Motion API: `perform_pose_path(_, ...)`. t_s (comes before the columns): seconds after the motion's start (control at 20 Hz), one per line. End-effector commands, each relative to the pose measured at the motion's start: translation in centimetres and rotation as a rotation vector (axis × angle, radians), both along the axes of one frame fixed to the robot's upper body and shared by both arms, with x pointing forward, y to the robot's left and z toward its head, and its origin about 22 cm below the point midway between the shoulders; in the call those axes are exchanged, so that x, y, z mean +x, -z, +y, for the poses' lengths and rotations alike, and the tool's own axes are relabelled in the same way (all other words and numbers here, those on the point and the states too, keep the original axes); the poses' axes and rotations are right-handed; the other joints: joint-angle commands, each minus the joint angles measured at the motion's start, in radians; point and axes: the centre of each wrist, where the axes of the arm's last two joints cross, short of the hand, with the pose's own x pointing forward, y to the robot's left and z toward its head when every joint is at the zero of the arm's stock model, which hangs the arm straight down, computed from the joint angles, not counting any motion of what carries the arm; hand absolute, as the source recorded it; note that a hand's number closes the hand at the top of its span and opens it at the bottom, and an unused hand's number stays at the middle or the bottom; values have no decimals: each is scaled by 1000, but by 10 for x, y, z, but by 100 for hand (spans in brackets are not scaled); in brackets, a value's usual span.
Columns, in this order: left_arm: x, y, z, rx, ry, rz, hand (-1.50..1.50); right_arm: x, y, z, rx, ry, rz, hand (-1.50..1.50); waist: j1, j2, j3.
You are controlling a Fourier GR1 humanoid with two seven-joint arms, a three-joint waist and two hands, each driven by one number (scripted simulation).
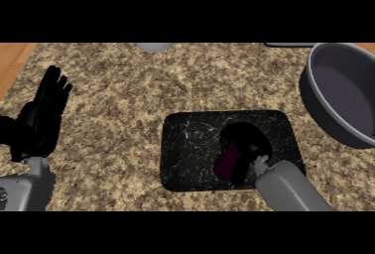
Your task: Pick the eggplant from the tray and place it in the pot
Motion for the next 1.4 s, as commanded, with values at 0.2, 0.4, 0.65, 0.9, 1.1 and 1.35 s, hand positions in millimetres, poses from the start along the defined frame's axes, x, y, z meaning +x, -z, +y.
perform_pose_path(0.2, -10, -2, 5, -3, 16, 13, 0, -60, -14, -4, 27, -35, -126, 150, 4, 8, 7)
perform_pose_path(0.4, -5, -9, 2, -2, -6, -19, 0, -45, -54, -2, 189, 149, -358, 150, -5, 4, 8)
perform_pose_path(0.65, -8, 7, 4, 4, -10, -11, 0, -59, -100, -21, 288, 334, -606, 150, -13, 4, 7)
perform_pose_path(0.9, -9, 4, 9, -2, 2, -13, 0, -69, -125, -45, 293, 462, -772, 150, 1, 8, 7)
perform_pose_path(1.1, 5, -3, 12, 12, -9, 0, 0, -74, -146, -81, 248, 534, -854, 150, -2, 9, 7)
perform_pose_path(1.35, 8, 4, -6, 15, -2, -16, 0, -37, -175, -138, 326, 604, -839, 150, 4, 12, 7)
